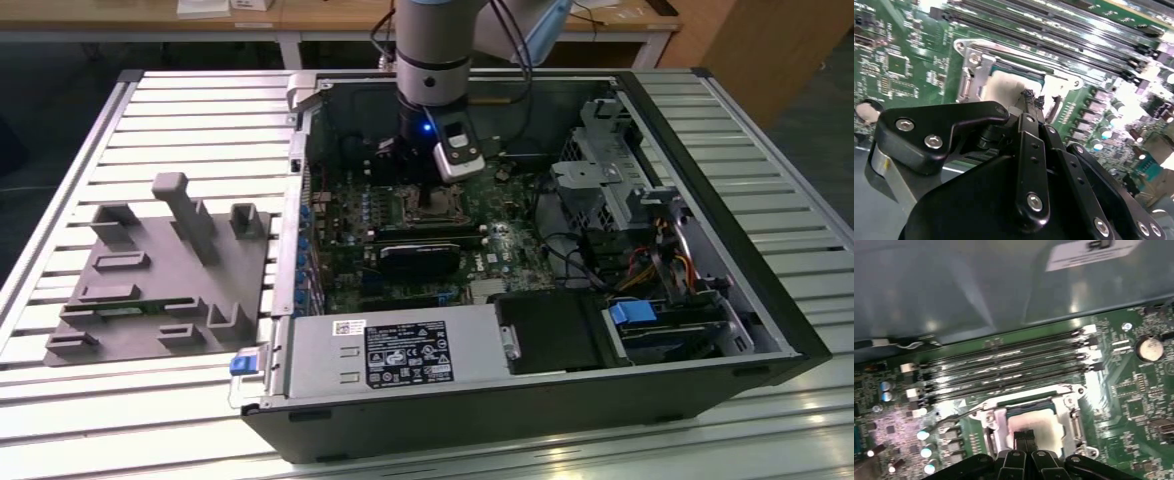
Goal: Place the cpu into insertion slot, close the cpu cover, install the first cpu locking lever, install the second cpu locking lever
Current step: 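Close the cpu cover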
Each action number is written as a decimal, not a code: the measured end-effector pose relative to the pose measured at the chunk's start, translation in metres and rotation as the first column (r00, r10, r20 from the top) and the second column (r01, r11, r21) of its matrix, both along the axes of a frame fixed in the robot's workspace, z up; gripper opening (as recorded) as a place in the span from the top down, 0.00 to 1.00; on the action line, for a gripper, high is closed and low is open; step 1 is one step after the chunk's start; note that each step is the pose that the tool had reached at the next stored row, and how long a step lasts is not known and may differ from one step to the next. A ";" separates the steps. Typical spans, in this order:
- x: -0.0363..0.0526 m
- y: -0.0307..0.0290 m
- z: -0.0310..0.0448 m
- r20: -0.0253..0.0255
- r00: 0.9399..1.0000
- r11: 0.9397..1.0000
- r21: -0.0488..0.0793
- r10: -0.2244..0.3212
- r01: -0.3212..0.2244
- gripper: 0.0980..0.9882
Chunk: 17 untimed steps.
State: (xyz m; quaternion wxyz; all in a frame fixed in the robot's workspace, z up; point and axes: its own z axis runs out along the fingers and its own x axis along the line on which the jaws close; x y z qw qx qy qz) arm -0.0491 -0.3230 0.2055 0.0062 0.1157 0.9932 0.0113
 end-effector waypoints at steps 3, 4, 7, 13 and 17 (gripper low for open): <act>0.0059 0.0000 0.0000 -0.004 1.000 1.000 0.000 0.000 0.000 1.00; 0.0060 -0.0001 0.0001 -0.004 1.000 1.000 0.000 0.000 0.000 1.00; 0.0060 0.0000 0.0022 -0.005 1.000 1.000 0.000 0.000 0.000 1.00; 0.0060 0.0000 0.0122 -0.004 1.000 1.000 0.000 0.001 -0.001 1.00; 0.0059 0.0000 0.0183 0.000 1.000 1.000 0.003 0.002 -0.002 1.00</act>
